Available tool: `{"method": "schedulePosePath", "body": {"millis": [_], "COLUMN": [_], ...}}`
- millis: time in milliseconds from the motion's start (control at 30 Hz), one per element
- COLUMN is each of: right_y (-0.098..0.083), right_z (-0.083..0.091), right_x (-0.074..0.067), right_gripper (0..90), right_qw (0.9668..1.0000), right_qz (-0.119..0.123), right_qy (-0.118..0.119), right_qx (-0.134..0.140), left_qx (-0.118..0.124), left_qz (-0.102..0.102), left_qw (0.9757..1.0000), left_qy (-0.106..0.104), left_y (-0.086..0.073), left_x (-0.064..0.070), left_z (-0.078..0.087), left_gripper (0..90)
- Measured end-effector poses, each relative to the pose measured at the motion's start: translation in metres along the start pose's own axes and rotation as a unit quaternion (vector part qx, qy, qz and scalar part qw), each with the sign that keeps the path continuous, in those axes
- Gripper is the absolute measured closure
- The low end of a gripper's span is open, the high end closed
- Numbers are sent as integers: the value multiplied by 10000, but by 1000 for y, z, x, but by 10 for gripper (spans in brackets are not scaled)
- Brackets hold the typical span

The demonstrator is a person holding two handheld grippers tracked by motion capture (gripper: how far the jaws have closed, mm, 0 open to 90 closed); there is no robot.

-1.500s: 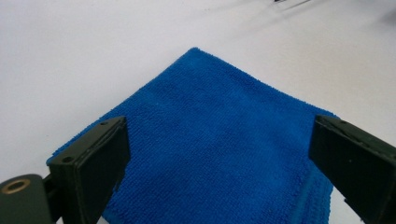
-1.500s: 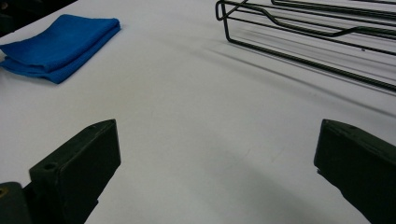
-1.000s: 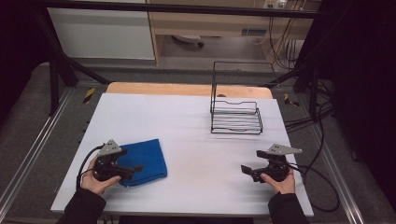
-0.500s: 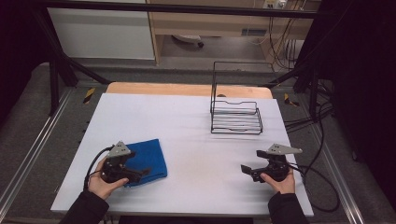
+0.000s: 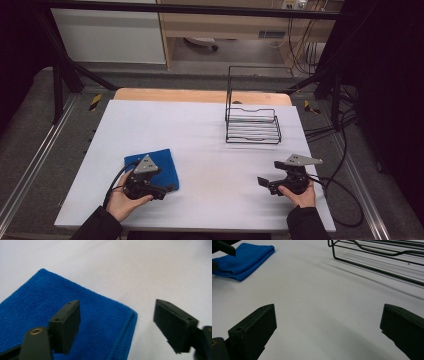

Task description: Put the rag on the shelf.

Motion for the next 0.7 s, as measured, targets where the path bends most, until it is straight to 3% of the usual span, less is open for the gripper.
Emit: {"method": "schedulePosePath", "body": {"millis": [367,500,700], "right_y": [-1,0,-1], "right_z": [-1,-1,-2], "right_x": [0,0,-1], "right_gripper": [14,15,16], "right_qw": [10000,10000,10000], "right_qz": [15,2,11], "right_qy": [-8,-10,-8], "right_qx": [-25,-13,-55], "left_qx": [-288,-473,-512], "left_qz": [-177,-253,-171], "left_qw": [9994,9984,9984], "left_qy": [53,166,195], "left_y": [-3,-7,-8], "left_x": [12,13,10], "left_z": [-20,-25,-28], "left_gripper": [496,578,679]}}
Point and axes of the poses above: each handheld gripper's, and its own axes: z roughly backward along the jaws, y roughly out of its top, x roughly to its right, the point moved 8 cm from there along -z, roughly forward along the jaws, and after that the axes turned 14 degrees about -y, right-handed, at the moved point
